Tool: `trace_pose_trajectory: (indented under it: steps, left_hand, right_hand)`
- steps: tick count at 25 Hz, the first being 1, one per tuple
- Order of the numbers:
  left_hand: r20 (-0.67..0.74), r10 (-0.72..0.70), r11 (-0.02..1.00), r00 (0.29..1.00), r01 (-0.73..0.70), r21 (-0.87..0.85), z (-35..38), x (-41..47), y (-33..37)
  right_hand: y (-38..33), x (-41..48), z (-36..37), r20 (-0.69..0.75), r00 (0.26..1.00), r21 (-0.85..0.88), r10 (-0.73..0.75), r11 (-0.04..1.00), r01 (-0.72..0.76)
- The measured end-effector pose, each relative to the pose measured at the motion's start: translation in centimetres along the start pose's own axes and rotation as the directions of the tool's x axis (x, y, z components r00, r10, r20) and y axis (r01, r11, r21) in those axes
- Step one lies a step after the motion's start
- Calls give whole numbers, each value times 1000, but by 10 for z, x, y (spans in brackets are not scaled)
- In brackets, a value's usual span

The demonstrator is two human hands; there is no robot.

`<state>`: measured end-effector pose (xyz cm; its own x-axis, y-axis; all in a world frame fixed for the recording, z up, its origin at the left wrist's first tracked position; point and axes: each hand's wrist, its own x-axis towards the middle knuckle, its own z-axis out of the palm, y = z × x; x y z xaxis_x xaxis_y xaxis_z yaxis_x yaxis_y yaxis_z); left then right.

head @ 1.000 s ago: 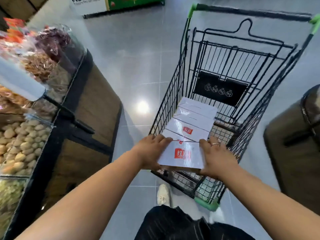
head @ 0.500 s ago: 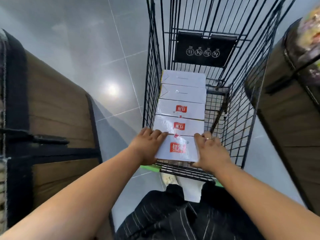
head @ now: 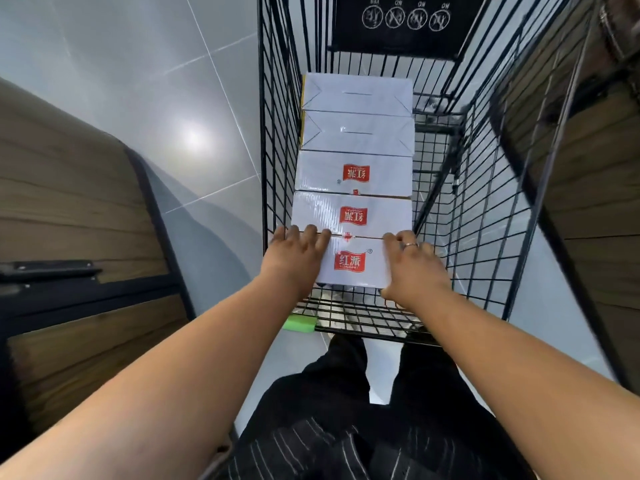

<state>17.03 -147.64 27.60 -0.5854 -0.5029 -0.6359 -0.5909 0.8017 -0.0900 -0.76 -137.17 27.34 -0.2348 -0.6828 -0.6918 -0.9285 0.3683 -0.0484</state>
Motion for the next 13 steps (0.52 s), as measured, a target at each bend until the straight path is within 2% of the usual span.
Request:
trace_pose_trajectory:
  steps: [5,8,13]
  left_hand:
    - [64,-29,999,998,30,-15,22,15,3]
    - [61,-39,999,997,38,19,24,17,0]
    - [2,-28,1000,1000,28,8,20,14,-2]
  right_hand:
    - [-6,17,21,-6,1000,-36,22,999,-22]
    - [-2,16,30,-51,999,-88,5,996,-10]
    - [4,1,28,-72,997,-62,7,998,-12]
